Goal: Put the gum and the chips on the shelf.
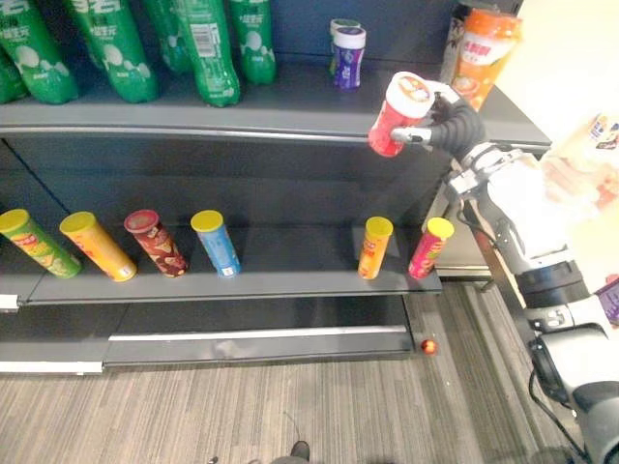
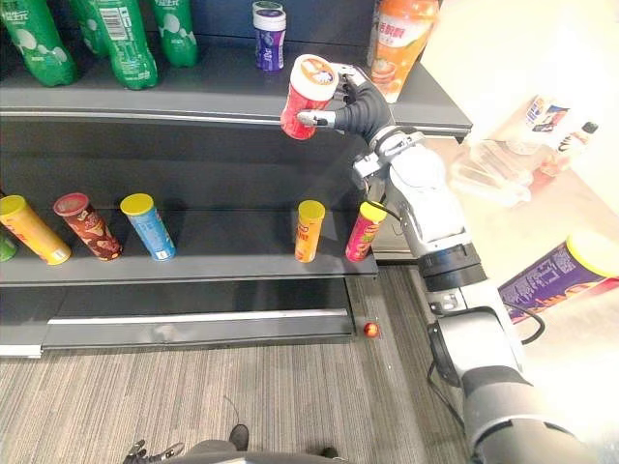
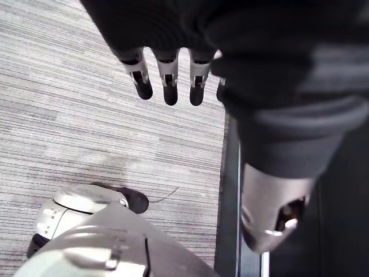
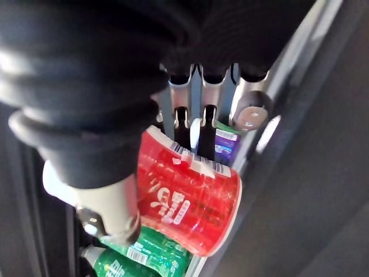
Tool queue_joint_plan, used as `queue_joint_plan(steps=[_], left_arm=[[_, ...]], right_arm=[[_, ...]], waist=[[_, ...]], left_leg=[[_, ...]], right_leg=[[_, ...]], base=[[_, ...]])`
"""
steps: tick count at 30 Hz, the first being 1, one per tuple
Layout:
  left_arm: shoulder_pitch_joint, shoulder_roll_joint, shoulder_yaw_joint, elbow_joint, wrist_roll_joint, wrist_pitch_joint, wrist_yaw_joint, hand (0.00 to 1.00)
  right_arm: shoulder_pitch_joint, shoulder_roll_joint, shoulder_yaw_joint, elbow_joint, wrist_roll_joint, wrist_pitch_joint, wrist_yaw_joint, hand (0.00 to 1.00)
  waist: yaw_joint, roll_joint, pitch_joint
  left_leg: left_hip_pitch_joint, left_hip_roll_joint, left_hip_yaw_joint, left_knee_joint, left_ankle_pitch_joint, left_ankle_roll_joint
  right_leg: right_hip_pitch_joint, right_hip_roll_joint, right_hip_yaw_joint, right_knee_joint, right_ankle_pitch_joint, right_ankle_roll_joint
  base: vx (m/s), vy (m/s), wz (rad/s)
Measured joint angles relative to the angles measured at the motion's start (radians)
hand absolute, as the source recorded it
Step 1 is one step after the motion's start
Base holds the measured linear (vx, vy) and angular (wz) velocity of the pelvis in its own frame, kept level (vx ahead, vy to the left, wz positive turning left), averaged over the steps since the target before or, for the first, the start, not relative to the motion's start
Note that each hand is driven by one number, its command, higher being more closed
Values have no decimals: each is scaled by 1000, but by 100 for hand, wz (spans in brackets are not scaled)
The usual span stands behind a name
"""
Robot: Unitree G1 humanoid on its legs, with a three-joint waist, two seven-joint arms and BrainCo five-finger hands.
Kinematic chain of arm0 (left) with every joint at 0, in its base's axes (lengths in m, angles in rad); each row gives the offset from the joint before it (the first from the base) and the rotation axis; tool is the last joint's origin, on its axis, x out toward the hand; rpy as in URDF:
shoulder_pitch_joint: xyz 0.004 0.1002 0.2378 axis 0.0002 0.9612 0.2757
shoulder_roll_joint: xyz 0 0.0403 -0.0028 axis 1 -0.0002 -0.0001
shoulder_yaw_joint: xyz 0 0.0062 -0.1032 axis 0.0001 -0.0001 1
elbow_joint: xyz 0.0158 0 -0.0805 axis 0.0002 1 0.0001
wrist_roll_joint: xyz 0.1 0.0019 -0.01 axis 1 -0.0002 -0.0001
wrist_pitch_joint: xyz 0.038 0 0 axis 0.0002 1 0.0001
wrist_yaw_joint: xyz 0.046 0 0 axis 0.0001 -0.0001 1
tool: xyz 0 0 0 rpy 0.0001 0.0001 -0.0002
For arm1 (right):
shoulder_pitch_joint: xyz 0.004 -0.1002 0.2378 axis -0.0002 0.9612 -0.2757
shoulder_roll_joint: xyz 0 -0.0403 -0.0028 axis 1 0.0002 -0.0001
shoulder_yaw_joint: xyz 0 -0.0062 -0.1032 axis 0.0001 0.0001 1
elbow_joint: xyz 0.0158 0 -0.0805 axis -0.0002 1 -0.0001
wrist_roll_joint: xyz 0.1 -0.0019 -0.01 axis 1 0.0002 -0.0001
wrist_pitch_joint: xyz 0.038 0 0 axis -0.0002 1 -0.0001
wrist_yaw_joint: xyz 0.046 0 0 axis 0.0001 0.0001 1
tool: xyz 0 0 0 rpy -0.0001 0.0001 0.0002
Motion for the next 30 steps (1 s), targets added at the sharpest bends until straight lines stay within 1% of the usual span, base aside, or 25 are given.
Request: queue_joint_plan(steps=[1,2,3,5,7,9,10,11,14,20,24,30], left_arm=[[0,1,-1,-3,0,3,0,0],[0,1,-1,-5,0,7,0,0],[0,2,-1,-6,0,12,0,0],[0,2,-1,-11,7,19,1,0],[-1,4,-5,-21,32,19,1,0],[-3,6,-11,-22,33,20,1,0],[-3,6,-11,-22,34,20,1,0],[-8,6,-11,-22,35,21,1,0],[-10,8,-12,-23,36,23,3,0],[-10,15,-22,-27,36,27,5,0],[-10,25,-41,-37,36,31,8,0],[-10,33,-43,-42,36,31,10,0]], right_arm=[[-9,0,-1,17,16,23,-1,100],[-18,0,-2,23,33,33,-3,100],[-54,0,-1,44,73,82,-7,100],[-85,0,-1,77,108,112,-9,100],[-103,0,-1,103,117,129,-12,100],[-126,0,0,140,117,145,-13,100],[-134,-1,1,156,117,147,-14,100],[-147,-14,9,178,116,151,-18,100],[-184,-25,27,234,117,152,-32,100],[-216,-27,37,269,136,145,-36,100],[-225,-27,37,268,136,146,-44,100],[-249,-29,58,270,108,168,-59,100]], waist=[[0,-4,3],[1,-5,3],[3,-7,5],[5,-8,5],[9,-11,7],[14,-11,7],[16,-11,7],[25,-12,7],[30,-20,11],[30,-36,20],[33,-39,22],[35,-45,26]], left_leg=[[1,0,-5,0,1,0],[1,0,-6,0,1,0],[2,1,-6,0,1,0],[3,1,-6,0,1,0],[3,1,-7,0,1,0],[4,1,-8,0,0,-1],[5,1,-8,-1,0,-1],[5,1,-9,-2,0,-1],[5,3,-12,-5,3,-2],[4,4,-11,-5,3,-2],[4,4,-11,-5,3,-2],[3,4,-12,-5,2,-3]], right_leg=[[4,1,-5,-2,0,0],[6,2,-5,-4,0,0],[7,2,-5,-5,0,0],[9,2,-5,-5,0,0],[12,2,-6,-5,0,0],[17,2,-6,-6,0,0],[18,2,-7,-7,0,0],[18,3,-8,-8,0,0],[19,6,-12,-10,0,0],[20,7,-12,-14,0,0],[20,7,-12,-16,0,0],[20,8,-12,-16,0,0]], base=[[-5,-12,13],[-7,-11,7],[0,0,0],[0,0,0],[-15,0,0],[-43,-2,1],[-43,-3,4],[-27,-2,4],[-16,-4,3],[0,0,0],[0,0,0],[0,0,0]])
